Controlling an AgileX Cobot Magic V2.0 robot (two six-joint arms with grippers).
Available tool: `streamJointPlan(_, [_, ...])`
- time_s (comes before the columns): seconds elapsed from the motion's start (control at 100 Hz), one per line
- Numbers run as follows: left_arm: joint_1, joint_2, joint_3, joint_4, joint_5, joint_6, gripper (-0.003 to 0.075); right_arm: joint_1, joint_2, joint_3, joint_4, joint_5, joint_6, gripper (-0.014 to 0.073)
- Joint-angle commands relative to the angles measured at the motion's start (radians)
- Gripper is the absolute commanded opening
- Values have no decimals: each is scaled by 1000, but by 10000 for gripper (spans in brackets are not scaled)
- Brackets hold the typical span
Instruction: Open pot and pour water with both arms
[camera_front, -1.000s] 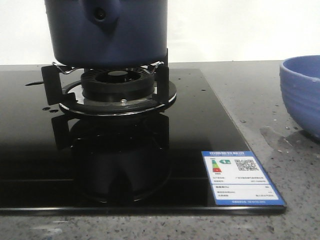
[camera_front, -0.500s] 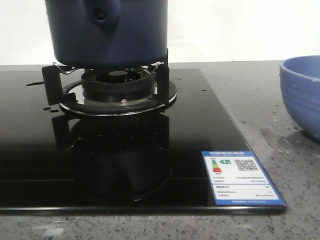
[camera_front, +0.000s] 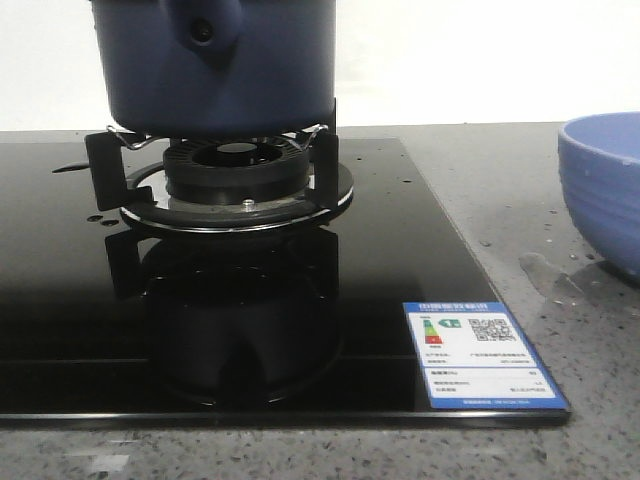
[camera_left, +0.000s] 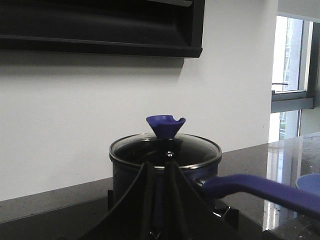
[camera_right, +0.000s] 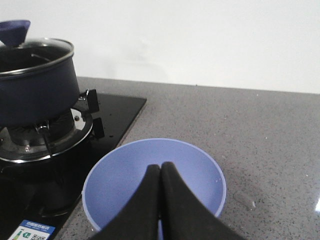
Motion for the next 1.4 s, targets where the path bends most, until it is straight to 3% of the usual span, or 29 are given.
streamJointPlan(0.0, [-3,-53,25,-25,5,-9,-20,2,-23,-4,10,-91,-12,-64])
streamJointPlan(0.82, [-3,-122,51,-17,15,-8,-20,2,-39,2,10,-92,-12,-64])
streamJointPlan(0.87, [-3,-122,49,41,15,-8,-20,2,-39,2,10,-92,-12,-64])
streamJointPlan(0.96, [-3,-122,43,347,76,-48,-20,2,-39,2,10,-92,-12,-64])
streamJointPlan(1.03, [-2,-122,41,626,64,-311,-20,2,-39,2,10,-92,-12,-64])
streamJointPlan(1.15, [-1,-122,46,1272,50,-995,-20,2,-39,2,10,-92,-12,-64])
streamJointPlan(1.23, [-1,-122,66,1599,45,-1285,-20,2,-39,2,10,-92,-12,-64])
streamJointPlan(1.3, [13,-122,100,1724,42,-1437,-20,2,-39,2,10,-92,-12,-64])
streamJointPlan(1.39, [67,-122,163,1739,19,-1512,-20,2,-39,2,10,-92,-12,-64])
